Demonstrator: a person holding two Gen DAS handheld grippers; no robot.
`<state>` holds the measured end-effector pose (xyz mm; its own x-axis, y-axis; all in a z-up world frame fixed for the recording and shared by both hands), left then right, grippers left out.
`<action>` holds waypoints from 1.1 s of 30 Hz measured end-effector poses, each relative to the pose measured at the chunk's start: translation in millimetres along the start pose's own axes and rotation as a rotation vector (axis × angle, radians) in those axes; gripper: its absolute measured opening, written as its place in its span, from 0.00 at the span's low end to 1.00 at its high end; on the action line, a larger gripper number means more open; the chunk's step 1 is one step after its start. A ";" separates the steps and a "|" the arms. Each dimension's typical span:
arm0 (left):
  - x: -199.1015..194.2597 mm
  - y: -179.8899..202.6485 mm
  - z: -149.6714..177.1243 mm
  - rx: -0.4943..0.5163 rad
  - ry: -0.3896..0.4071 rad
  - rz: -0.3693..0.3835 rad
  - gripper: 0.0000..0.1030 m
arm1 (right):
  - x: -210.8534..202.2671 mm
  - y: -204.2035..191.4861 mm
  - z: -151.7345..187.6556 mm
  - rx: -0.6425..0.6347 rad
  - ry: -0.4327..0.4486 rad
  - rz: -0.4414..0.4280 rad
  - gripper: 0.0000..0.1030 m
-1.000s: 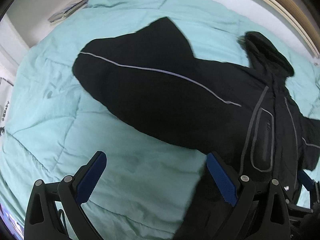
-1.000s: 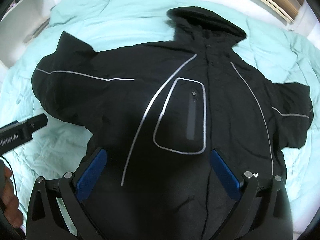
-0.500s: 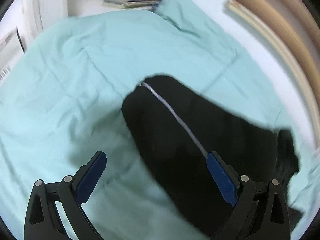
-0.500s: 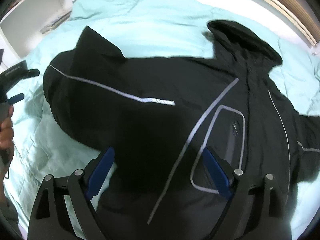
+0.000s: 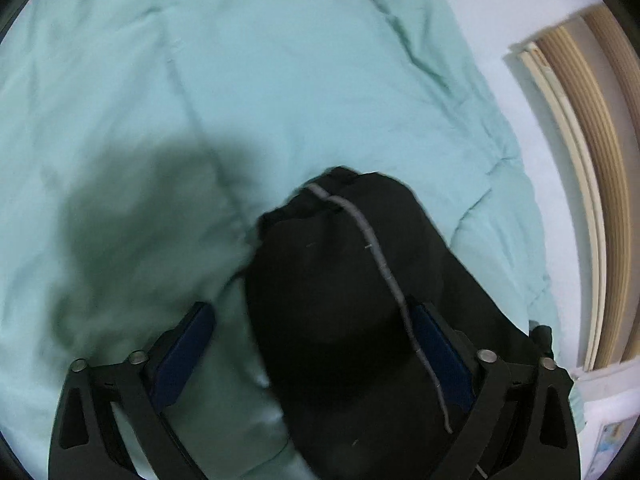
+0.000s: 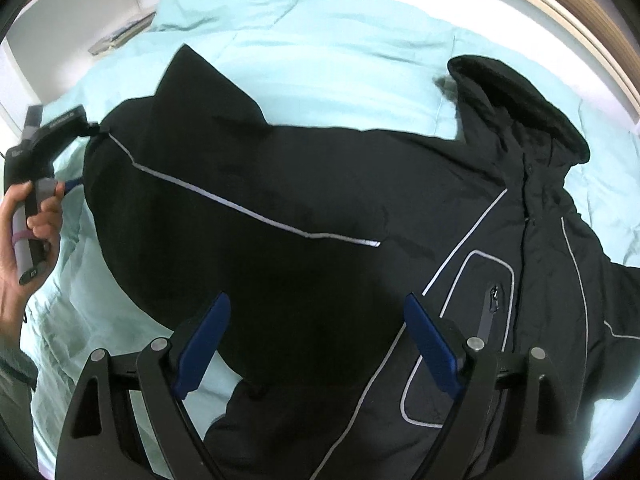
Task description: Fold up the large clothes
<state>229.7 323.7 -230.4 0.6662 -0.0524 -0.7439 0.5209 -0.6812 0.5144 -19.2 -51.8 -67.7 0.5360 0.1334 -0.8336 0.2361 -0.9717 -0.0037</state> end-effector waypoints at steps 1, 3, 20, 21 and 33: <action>3.8 6.8 -0.2 0.019 -0.005 0.012 0.65 | 1.4 0.6 0.7 0.001 -0.002 0.001 0.87; 1.9 18.9 -0.4 0.073 0.007 0.007 0.41 | 3.7 1.4 -0.5 -0.001 0.001 0.004 0.87; -110.2 -24.0 25.1 0.103 0.195 -0.216 0.18 | 89.3 -47.9 -16.3 0.008 -0.069 -0.109 0.64; -115.7 -16.1 24.4 0.124 0.212 -0.192 0.18 | 95.9 -49.7 -13.1 -0.019 -0.088 -0.106 0.64; -182.0 162.7 87.4 0.501 0.204 0.190 0.17 | 20.3 40.9 -1.6 0.208 -0.077 -0.167 0.64</action>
<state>146.6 158.6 -48.5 0.8390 -0.0991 -0.5350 0.0990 -0.9391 0.3292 2.6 -88.5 -83.9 0.4388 0.2879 -0.8512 0.1404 -0.9576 -0.2515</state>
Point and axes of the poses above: each gripper's, at about its wrist camera, not at the fingertips, and x roughly the way its jaws point, y to its right, z to its underside, the point moved 5 cm from there along x, roughly the way its jaws point, and after that the axes turned 10 degrees about y, right-handed, at the moved point
